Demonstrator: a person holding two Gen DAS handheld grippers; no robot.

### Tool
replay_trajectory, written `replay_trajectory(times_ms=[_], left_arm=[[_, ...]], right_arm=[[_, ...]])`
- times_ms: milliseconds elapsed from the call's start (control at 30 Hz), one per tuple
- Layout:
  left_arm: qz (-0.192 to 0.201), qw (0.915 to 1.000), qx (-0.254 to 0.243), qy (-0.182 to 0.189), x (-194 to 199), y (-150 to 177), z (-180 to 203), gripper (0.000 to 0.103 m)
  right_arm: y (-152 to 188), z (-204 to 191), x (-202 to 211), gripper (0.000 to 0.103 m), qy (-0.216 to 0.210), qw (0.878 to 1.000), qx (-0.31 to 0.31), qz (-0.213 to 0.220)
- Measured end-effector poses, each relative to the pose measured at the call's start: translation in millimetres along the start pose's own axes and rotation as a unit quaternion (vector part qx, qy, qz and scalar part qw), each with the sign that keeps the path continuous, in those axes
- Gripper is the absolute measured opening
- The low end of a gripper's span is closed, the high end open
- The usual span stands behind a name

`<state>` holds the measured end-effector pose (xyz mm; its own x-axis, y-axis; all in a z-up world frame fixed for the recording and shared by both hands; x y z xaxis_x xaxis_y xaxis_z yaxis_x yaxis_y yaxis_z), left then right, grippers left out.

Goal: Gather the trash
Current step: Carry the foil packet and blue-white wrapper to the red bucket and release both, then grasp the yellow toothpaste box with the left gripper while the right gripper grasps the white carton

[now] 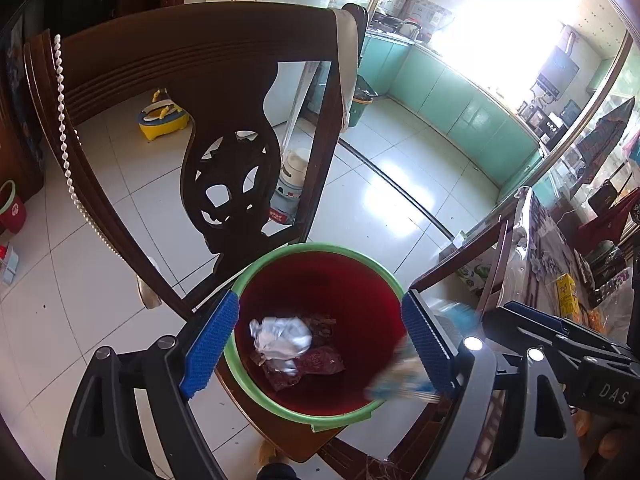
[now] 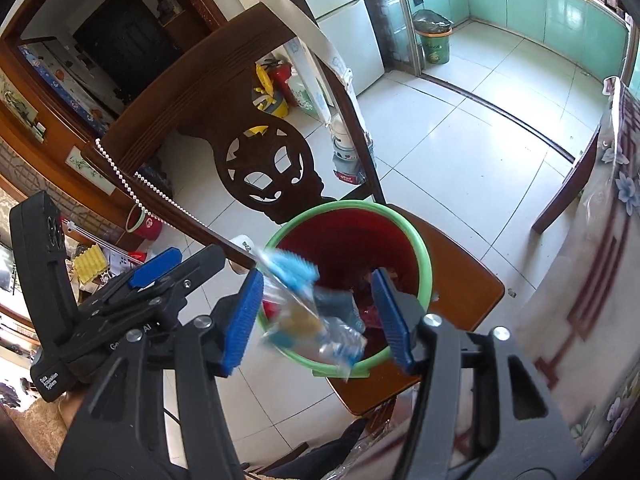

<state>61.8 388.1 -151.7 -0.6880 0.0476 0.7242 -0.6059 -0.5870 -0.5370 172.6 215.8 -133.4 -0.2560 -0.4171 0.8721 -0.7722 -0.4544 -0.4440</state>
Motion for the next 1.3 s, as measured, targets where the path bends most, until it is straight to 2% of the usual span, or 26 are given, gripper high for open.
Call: replay_trajectory(times_ms=[167,333,467,633,767,933,1033,1167,1300], left_arm=[[0.007,0.9999,-0.001,0.008,4.9,-1.5,5.2,0.08],[0.02,0.9987,-0.039,0.027,11.5,0.7,29.1,0.08],[0.01,0.9965,-0.067,0.05,7.9,6.7,56.9,0.08],[-0.008,0.9906,-0.11,0.081,0.1,20.1,102.2,0.08],[-0.017,0.9832,-0.146,0.108,-1.0,32.8,141.3,0.08],[-0.028,0.9734,-0.184,0.134,-1.6,52.3,192.4,0.08],[-0.025,0.9692,-0.201,0.139,-0.1,65.2,221.1,0.08],[-0.025,0.9703,-0.198,0.137,1.1,86.4,256.9,0.08],[-0.029,0.9686,-0.206,0.136,-0.2,116.0,297.9,0.08]], right_arm=[[2.8,7.0,12.5,0.055,0.005,1.0,-0.006,0.011],[18.6,20.1,52.4,0.055,0.03,0.998,0.001,0.055],[32.5,37.0,82.7,0.055,0.05,0.995,-0.009,0.088],[57.0,74.5,116.8,0.055,0.079,0.989,-0.057,0.11],[79.8,103.2,140.7,0.061,0.113,0.982,-0.079,0.125],[114.2,152.5,174.8,0.065,0.155,0.969,-0.126,0.143],[133.7,180.4,194.9,0.073,0.177,0.961,-0.14,0.159],[161.1,229.1,219.6,0.077,0.225,0.95,-0.134,0.17],[188.0,291.2,228.7,0.077,0.239,0.944,-0.169,0.15]])
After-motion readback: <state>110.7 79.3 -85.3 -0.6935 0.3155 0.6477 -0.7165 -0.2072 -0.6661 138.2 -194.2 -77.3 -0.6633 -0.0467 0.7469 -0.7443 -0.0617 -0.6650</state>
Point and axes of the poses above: each gripper's, at about its wrist camera, not at the fingertips, and x roughly against the way its jaws point, z to its right, y to its underside, the point moved 1 cm from there along -x, roughly the way its jaws point, and after that the axes turned 12 degrees about y, right-handed, at the moved point
